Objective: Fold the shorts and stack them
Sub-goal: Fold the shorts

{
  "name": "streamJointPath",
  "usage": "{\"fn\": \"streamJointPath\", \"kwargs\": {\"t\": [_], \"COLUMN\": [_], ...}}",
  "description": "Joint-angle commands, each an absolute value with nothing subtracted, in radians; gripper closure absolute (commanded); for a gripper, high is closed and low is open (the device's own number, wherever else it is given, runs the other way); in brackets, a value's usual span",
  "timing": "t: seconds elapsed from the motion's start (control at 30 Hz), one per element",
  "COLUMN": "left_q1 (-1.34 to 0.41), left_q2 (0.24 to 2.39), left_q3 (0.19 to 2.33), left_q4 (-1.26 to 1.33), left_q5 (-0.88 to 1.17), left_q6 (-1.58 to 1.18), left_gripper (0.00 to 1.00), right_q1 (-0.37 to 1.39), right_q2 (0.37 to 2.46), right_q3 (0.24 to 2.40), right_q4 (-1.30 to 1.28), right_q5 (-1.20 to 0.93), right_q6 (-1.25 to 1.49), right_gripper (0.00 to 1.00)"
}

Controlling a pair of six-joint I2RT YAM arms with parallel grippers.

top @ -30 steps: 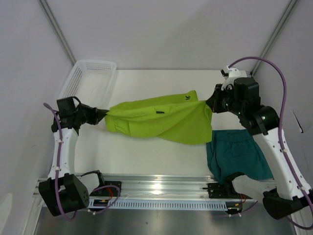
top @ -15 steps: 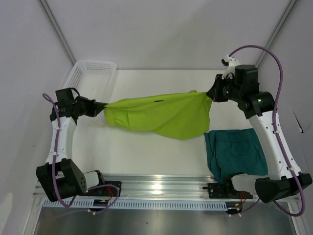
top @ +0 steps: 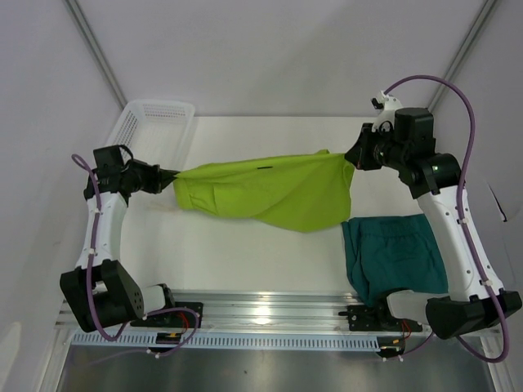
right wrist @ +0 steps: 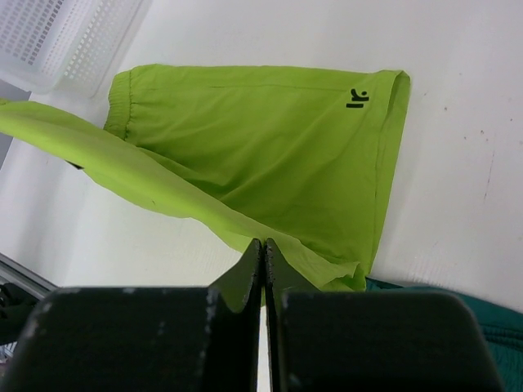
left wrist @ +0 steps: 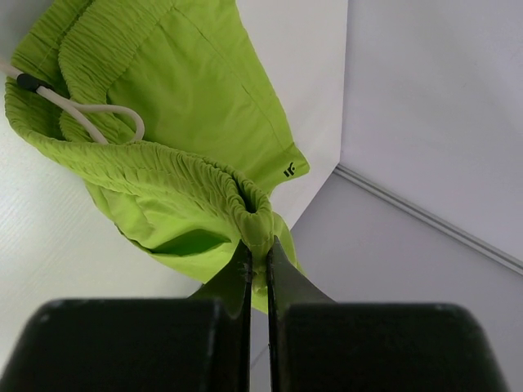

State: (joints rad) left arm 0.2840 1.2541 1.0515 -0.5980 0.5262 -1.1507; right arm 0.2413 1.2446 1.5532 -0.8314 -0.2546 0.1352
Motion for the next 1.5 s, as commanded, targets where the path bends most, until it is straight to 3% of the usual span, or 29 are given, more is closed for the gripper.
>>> {"fn": "streamJointPath", "kwargs": {"t": [0.0, 0.4, 0.67, 0.8, 0.9, 0.93, 0.97, 1.03, 1.07, 1.17, 1.47], "left_q1": [0.305, 0.279, 0.173, 0.124, 0.114, 0.114, 0.109, 0.107, 0.106, 0.106, 0.083], "left_q2": [1.259, 1.394, 1.765, 1.978, 2.107, 2.132, 2.149, 2.18, 2.18, 2.132, 1.913], "left_q3": [1.086, 1.104, 1.258, 1.486, 1.616, 1.653, 1.673, 1.756, 1.767, 1.737, 1.585], "left_q4": [-0.52, -0.255, 0.036, 0.098, 0.135, 0.147, 0.1, 0.031, -0.022, -0.06, -0.192], "left_q5": [0.502, 0.502, 0.512, 0.517, 0.517, 0.523, 0.523, 0.525, 0.525, 0.511, 0.508], "left_q6": [-1.161, -1.278, -1.354, -1.378, -1.368, -1.374, -1.371, -1.315, -1.292, -1.238, -1.063], "left_gripper": [1.0, 1.0, 1.0, 1.0, 0.67, 0.3, 0.15, 0.01, 0.01, 0.01, 0.01], "right_q1": [0.213, 0.123, 0.048, 0.011, 0.015, 0.018, 0.02, 0.021, 0.023, 0.031, 0.064], "right_q2": [1.269, 1.481, 1.753, 1.945, 2.116, 2.162, 2.24, 2.296, 2.31, 2.258, 1.968], "right_q3": [1.598, 1.654, 1.747, 1.859, 2.009, 2.12, 2.169, 2.253, 2.278, 2.145, 1.769], "right_q4": [-0.776, -0.686, -0.552, -0.48, -0.449, -0.481, -0.498, -0.56, -0.566, -0.519, -0.446], "right_q5": [-0.248, -0.322, -0.37, -0.377, -0.376, -0.359, -0.345, -0.325, -0.318, -0.296, -0.299], "right_q6": [0.124, 0.123, 0.164, 0.219, 0.227, 0.229, 0.232, 0.238, 0.239, 0.244, 0.252], "right_gripper": [1.0, 1.0, 1.0, 1.0, 0.94, 0.88, 0.66, 0.5, 0.43, 0.34, 0.34]}}
